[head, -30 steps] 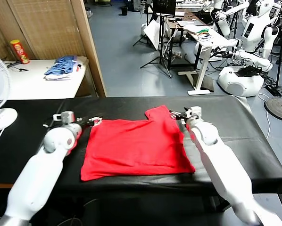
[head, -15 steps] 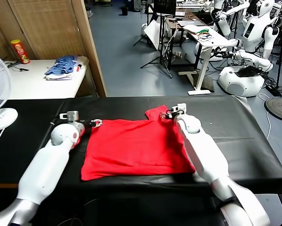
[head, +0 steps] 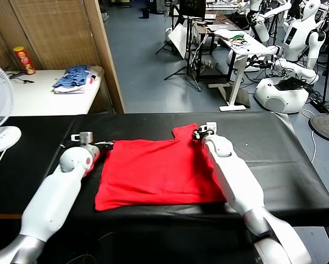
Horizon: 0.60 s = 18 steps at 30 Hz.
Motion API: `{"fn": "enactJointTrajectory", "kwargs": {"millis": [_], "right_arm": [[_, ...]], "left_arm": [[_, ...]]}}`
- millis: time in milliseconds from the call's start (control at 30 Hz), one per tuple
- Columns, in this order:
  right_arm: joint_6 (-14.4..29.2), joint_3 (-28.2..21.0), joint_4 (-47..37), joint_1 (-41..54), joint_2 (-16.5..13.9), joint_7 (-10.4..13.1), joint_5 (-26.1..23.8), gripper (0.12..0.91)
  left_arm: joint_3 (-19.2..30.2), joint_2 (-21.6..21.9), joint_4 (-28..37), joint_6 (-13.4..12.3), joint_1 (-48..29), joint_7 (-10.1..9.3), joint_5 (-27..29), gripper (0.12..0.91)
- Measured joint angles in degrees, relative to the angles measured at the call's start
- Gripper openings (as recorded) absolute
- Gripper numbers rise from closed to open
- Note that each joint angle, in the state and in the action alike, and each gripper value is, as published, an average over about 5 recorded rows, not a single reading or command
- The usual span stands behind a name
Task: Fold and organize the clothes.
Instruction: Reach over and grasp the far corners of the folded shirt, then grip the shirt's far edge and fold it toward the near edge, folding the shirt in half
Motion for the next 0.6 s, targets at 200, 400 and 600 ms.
{"fn": "enactJointTrajectory", "kwargs": {"millis": [200,400,600], "right_arm": [[-3.58,1.56,12.38,-5.89,-4.3,2.17,4.64,0.122],[-9.74,2.92,25.43,-13.04,-10.13,6.3,10.5,0.122],[-14.59,3.77,35.5,-19.5,-14.99,8.91,13.73,0.122]], "left_arm": [[-2.69,1.85,-5.44,0.24,2.43,-0.47,-0.8,0.127],[-5.3,5.15,-14.69,0.19,8.1,-0.7,-1.16,0.127],[-7.73,9.32,-23.75,0.69,16.34,-2.02,-1.21,0.127]]}}
